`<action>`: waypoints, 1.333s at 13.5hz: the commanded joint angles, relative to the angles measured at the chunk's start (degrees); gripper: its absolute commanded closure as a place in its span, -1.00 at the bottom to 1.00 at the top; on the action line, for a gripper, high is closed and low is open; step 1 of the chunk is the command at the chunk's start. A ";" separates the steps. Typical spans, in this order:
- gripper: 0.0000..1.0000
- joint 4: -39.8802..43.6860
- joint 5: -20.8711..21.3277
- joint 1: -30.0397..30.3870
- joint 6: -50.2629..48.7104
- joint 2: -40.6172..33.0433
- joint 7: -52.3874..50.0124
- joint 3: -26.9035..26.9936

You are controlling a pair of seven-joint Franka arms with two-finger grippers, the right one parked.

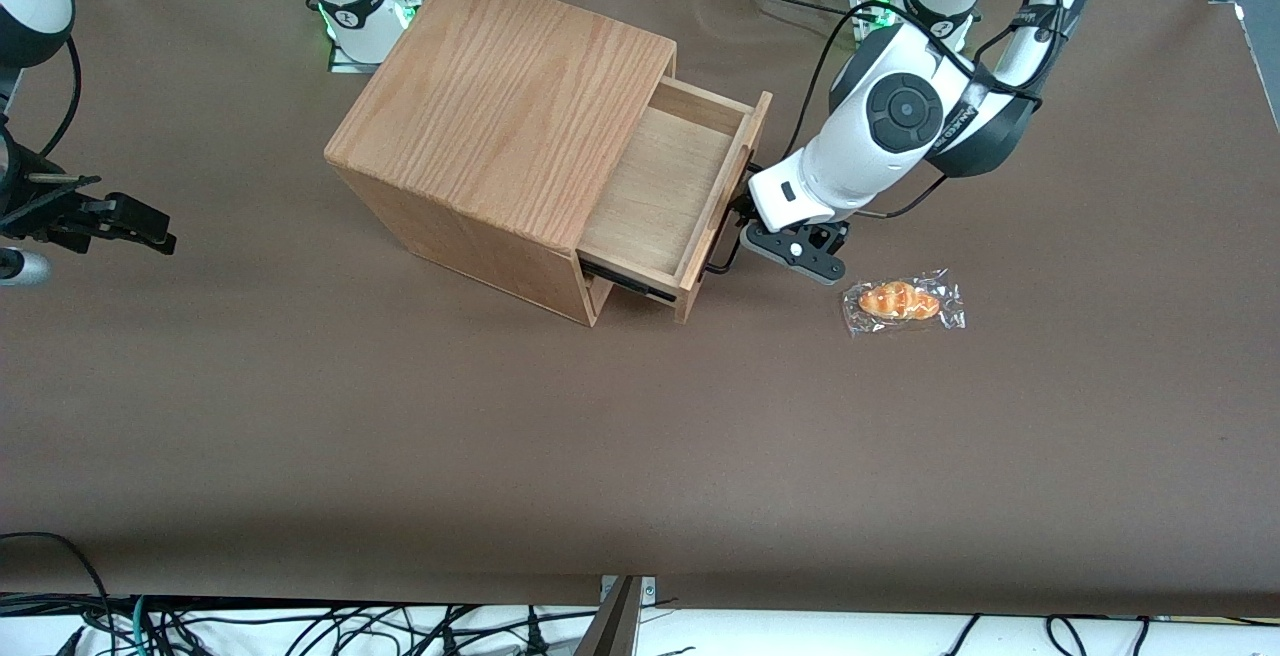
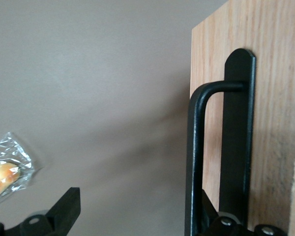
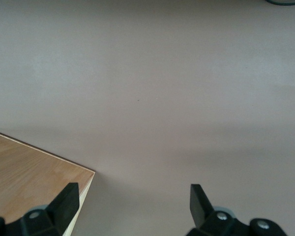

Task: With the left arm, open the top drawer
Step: 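Pull the handle outward with the left gripper, sliding the drawer open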

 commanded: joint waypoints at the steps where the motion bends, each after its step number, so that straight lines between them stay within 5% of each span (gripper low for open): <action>1: -1.00 -2.36 2.28 0.59 -1.22 -2.35 1.84 0.91; 10: -1.00 -2.36 2.28 0.94 -1.31 -2.53 3.87 2.41; 18: -1.00 -1.92 -5.80 0.76 -1.49 -2.44 3.87 2.23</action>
